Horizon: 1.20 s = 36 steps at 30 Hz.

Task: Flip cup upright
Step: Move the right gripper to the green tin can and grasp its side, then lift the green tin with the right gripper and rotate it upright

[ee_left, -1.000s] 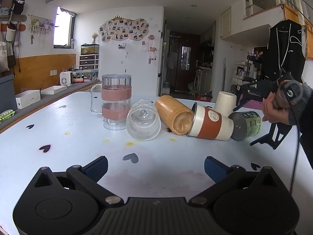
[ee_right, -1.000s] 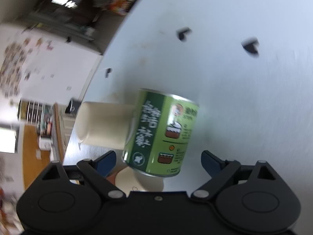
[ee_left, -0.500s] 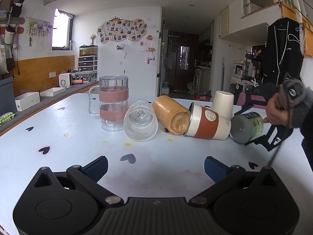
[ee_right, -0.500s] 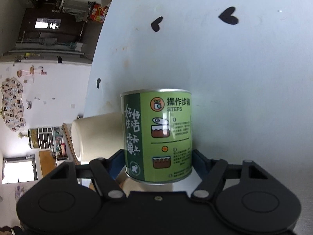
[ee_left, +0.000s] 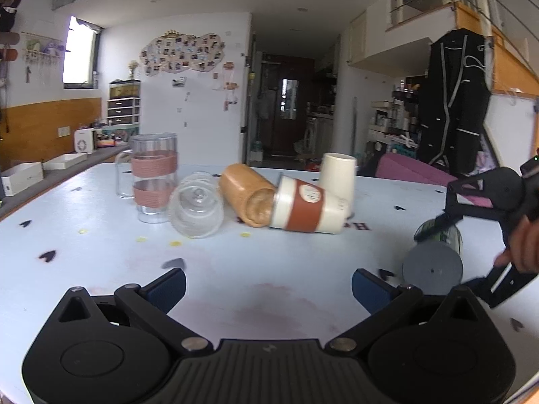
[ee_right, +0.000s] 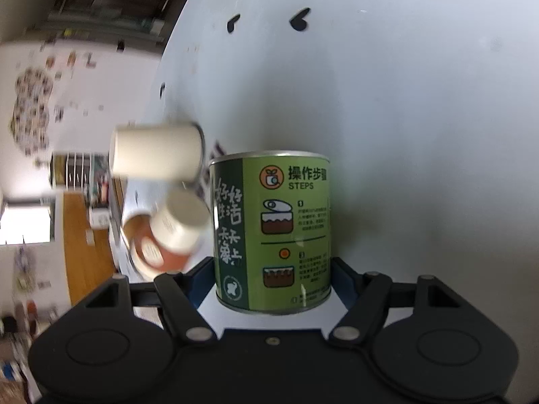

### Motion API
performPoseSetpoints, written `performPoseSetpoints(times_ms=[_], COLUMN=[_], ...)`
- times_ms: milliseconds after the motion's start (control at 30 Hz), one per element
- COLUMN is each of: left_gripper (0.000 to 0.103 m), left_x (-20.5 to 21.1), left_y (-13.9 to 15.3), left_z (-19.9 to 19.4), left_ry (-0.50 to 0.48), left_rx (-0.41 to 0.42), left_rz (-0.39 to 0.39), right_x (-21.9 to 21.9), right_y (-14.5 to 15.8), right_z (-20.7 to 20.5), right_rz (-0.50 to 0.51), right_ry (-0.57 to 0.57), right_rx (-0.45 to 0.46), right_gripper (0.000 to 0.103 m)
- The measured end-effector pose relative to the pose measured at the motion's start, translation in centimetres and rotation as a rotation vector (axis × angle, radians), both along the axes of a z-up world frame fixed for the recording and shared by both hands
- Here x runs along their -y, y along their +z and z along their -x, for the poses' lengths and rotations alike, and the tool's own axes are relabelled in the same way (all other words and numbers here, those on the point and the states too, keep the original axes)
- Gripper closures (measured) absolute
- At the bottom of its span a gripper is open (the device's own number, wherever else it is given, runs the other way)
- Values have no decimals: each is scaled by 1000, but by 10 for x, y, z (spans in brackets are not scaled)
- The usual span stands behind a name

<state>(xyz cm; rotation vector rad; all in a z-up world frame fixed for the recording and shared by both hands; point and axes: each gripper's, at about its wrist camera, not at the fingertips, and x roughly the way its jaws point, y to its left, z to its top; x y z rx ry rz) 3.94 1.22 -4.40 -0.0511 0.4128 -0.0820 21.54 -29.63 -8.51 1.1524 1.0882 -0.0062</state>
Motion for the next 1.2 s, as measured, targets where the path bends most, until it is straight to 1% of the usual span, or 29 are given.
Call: performPoseSetpoints(times_ms=[67,133,200,267,300,333,400,567,633,667,733,767,800,867,900,933,967,1033,1100,1167,1200], left_gripper=[0,0,0,0,0,0,0,0,0,0,0,0,0,0,0,0,0,0,0,0,0], left_x=[7,18,28,38,43,47,54,71,79,83,93,98,104,117,122,124,125,123,120,119,119], left_y=[0,-1,-1,-2,-3,-4,-5,-7,-9,-10,-14,-16,-17,-19,-19,-18,-15,-8,-4,-3,-4], left_z=[3,7,10,13,15,16,16,4,-2,-4,-7,-9,-8,-5,-8,-10,-13,-21,-36,-53,-59], left_ry=[-23,-58,-103,-153,-171,-191,-221,-299,-330,-349,-397,-418,-430,-451,-456,-461,-471,-523,-622,-689,-705], left_rx=[0,-2,-7,-11,-13,-17,-22,-34,-48,-58,-77,-87,-92,-91,-86,-77,-59,-33,-66,-108,-121], left_rz=[1,-1,3,4,2,-1,-1,25,35,41,55,58,59,40,30,22,22,59,125,189,208], right_x=[5,12,20,26,29,31,34,57,70,77,87,89,91,91,90,88,86,85,85,87,89], right_y=[1,1,-2,-5,-7,-10,-11,-2,4,9,25,36,47,64,70,74,75,72,64,55,50], right_z=[13,28,42,47,48,49,58,86,102,109,122,126,129,130,128,124,118,109,104,107,109], right_rz=[15,6,-33,-62,-71,-92,-109,-78,-58,-28,71,129,183,260,293,320,332,332,311,275,253], right_ry=[36,38,21,11,10,14,30,6,-4,-13,-27,-23,-15,23,57,83,99,128,126,100,86], right_rx=[2,-10,-18,-25,-27,-17,4,59,102,140,241,305,366,458,496,519,522,501,462,443,435], right_gripper=[29,29,29,28,23,16,9,7,8,8,15,17,21,23,29,38,42,56,59,59,59])
